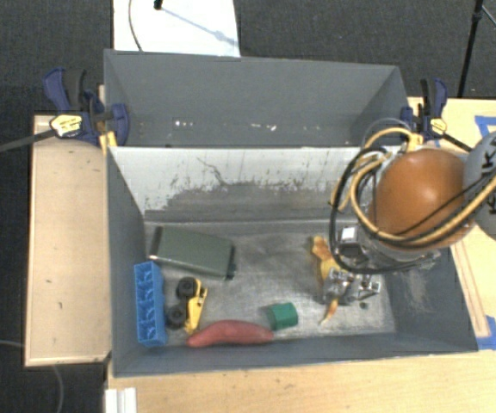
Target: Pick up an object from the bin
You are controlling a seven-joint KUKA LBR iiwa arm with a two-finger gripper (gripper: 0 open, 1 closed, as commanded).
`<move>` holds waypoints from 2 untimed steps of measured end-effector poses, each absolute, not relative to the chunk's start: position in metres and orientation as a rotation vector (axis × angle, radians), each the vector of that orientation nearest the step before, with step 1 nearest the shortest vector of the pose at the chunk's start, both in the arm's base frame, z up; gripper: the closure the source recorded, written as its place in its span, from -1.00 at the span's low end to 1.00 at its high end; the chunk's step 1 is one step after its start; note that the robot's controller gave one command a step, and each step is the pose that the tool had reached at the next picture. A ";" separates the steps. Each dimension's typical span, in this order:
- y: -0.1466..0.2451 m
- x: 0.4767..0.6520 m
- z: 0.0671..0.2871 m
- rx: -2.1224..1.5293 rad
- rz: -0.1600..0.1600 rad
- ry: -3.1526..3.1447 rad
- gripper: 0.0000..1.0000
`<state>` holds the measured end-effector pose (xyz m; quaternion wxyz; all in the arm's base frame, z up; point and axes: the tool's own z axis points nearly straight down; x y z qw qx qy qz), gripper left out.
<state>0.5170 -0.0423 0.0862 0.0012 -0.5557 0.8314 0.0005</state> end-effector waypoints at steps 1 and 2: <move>-0.042 0.517 0.086 -1.744 0.002 2.610 1.00; -0.061 0.529 0.081 -1.834 0.005 2.546 1.00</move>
Offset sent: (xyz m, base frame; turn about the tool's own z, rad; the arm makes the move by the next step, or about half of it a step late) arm 0.0321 -0.0599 -0.0162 -0.1825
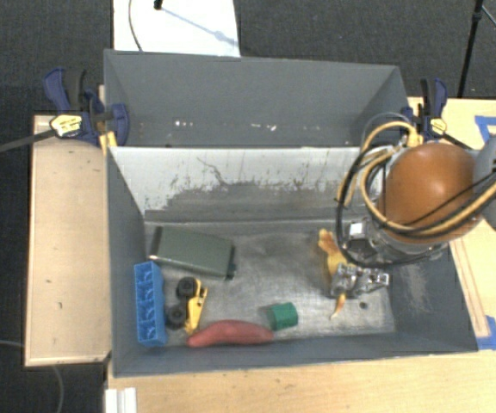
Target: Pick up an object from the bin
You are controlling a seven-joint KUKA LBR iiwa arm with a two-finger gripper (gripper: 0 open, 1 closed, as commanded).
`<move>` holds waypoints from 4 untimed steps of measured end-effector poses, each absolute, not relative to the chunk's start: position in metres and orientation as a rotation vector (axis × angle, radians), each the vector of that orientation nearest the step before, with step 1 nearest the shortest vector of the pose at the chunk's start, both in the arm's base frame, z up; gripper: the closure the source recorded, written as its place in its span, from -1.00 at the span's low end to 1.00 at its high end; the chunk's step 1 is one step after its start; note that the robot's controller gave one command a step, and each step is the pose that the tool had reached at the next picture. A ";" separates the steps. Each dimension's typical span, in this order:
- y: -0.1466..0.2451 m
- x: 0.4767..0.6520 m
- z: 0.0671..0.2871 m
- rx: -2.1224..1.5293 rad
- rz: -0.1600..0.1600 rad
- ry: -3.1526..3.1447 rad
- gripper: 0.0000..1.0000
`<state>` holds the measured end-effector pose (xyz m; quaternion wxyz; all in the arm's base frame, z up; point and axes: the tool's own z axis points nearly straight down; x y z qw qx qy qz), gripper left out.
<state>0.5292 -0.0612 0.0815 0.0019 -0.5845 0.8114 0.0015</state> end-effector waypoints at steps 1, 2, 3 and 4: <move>-0.077 0.546 0.078 -2.057 0.005 2.372 1.00; -0.042 0.563 0.077 -2.305 -0.014 2.148 1.00; -0.042 0.530 0.120 -2.302 0.016 2.140 1.00; 0.010 0.573 0.246 -2.430 0.003 1.989 1.00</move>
Offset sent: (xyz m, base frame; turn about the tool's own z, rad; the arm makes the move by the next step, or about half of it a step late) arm 0.0387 0.0465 -0.0115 -0.4341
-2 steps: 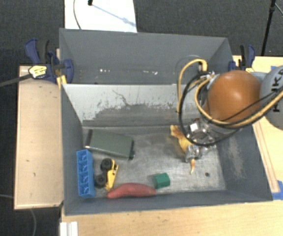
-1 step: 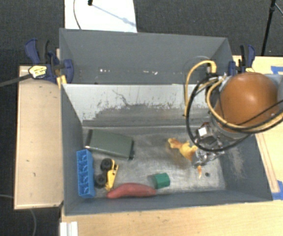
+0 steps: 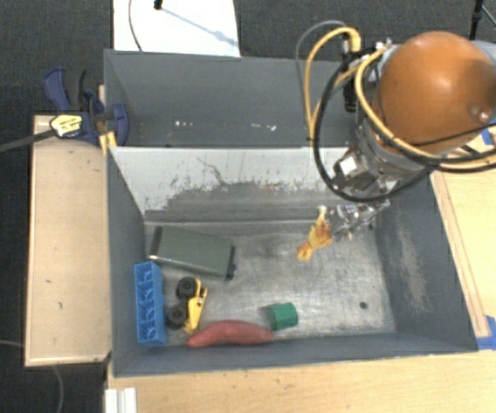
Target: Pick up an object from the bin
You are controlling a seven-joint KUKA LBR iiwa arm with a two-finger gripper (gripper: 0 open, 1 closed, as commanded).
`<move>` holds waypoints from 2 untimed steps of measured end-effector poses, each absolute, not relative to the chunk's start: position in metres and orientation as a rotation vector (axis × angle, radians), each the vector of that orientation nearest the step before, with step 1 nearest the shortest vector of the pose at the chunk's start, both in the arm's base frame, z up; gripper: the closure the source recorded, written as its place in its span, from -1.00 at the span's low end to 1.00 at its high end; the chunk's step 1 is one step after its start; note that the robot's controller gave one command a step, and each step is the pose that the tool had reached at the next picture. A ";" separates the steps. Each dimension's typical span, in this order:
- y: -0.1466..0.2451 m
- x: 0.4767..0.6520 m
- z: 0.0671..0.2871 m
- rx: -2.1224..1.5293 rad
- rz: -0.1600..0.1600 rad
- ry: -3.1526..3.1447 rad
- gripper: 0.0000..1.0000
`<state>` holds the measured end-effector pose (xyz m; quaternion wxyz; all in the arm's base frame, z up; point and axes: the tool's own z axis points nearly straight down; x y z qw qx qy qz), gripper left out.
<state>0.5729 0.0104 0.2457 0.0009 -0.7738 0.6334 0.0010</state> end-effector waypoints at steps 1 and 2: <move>0.010 0.573 0.246 -2.427 0.006 1.997 1.00; 0.010 0.572 0.246 -2.424 0.008 2.003 1.00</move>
Offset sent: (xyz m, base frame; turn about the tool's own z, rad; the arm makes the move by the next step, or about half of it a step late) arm 0.0000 0.0000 0.0000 0.0000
